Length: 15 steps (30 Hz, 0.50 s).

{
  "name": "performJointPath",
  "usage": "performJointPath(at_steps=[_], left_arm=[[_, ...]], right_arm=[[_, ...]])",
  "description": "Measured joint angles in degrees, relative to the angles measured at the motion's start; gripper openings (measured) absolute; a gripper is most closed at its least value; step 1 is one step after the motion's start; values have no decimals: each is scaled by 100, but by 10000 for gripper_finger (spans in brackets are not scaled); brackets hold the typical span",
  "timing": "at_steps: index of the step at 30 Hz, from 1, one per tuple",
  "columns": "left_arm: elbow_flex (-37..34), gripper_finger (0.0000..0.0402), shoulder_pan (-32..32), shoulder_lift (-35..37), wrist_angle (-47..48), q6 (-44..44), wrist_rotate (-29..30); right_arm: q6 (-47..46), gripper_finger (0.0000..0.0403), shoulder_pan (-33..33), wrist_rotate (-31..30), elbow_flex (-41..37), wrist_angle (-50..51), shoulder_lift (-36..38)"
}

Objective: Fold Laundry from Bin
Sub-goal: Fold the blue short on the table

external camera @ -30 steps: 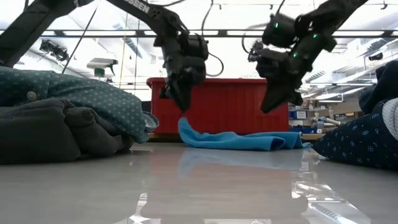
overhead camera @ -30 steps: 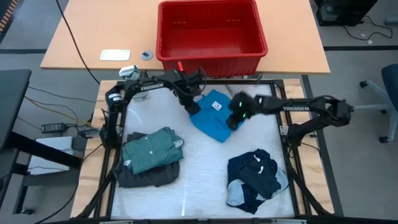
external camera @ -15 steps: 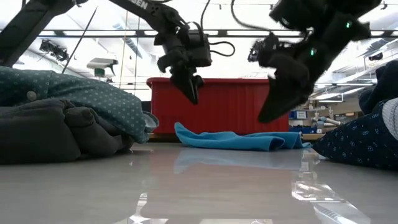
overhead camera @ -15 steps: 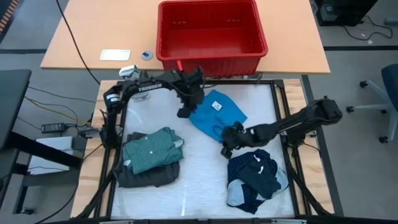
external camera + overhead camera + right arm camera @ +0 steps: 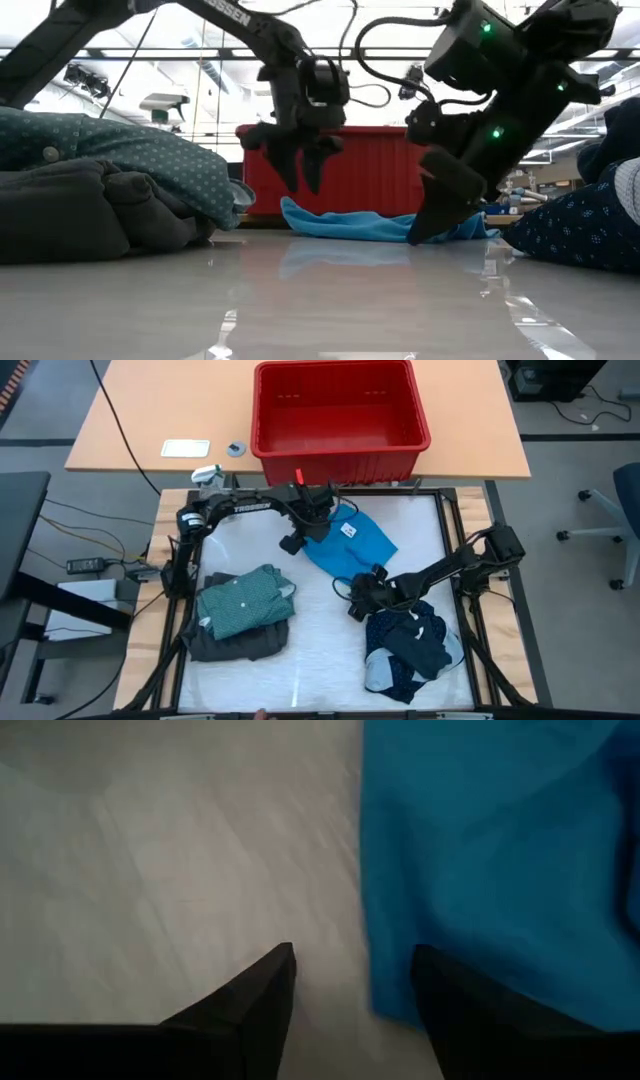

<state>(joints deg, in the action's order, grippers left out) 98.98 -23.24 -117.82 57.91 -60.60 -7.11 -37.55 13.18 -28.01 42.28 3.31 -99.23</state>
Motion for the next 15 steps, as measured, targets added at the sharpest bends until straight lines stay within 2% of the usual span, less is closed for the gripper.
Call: performJointPath(at_steps=[4, 7, 9, 10, 12, 15], left_arm=[[0, 230, 0, -385, 140, -21, 21], [-11, 223, 52, -635, 247, 129, 279], [-11, 211, 100, -732, 183, 374, 487], [-10, 201, 122, -772, 114, 510, 557], [2, 175, 161, -855, 75, 835, 579], [11, 113, 290, -872, 425, 1571, 453]], right_arm=[[-498, 177, -77, 269, 31, 221, -62], [-1111, 102, -107, 508, 25, 629, 142], [-1168, 37, -93, 775, 3, 794, 355], [-1095, 20, -85, 1043, -1, 849, 475], [-1025, 15, -86, 1460, -15, 948, 737], [-1042, 7, -103, 2038, -7, 1190, 1173]])
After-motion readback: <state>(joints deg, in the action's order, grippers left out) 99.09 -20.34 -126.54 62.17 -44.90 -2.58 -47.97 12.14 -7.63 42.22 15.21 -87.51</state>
